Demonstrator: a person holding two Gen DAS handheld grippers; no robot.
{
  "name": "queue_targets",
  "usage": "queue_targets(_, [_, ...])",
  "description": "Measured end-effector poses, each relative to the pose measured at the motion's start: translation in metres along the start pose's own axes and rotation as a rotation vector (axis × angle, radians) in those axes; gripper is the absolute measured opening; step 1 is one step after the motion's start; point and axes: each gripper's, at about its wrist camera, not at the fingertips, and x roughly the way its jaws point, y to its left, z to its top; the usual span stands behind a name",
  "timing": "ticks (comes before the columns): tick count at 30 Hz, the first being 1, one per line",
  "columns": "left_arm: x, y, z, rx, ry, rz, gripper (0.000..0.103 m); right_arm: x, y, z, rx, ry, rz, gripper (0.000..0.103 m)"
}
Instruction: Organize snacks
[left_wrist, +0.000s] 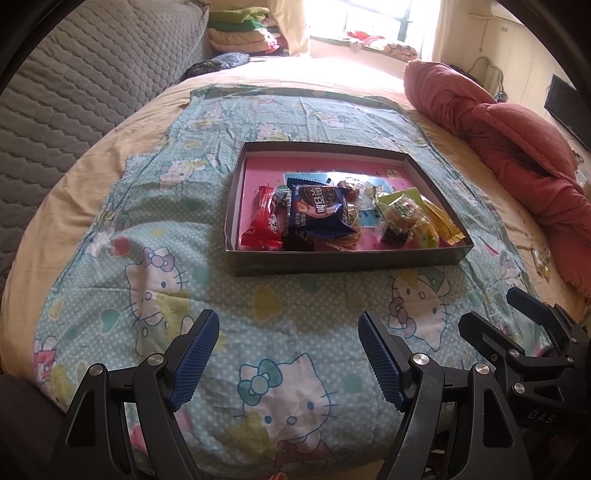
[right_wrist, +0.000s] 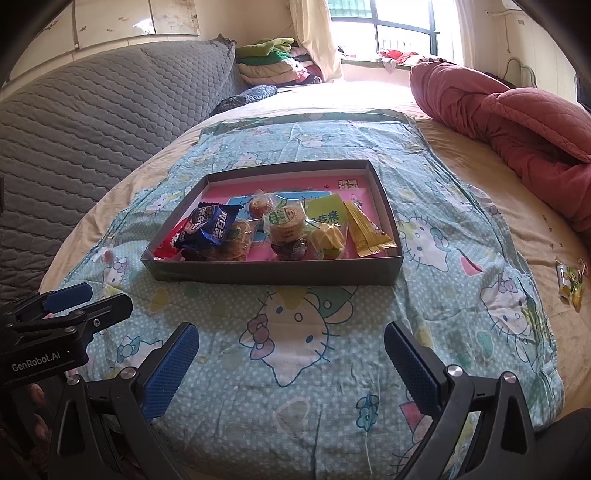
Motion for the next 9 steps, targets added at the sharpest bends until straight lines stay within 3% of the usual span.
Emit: queue_targets(9, [0.025, 0.012, 0.013, -0.031, 0.039, 0.0, 0.079, 0.009, -0.015, 0.01, 0.044, -0.007, -0.022, 0.101])
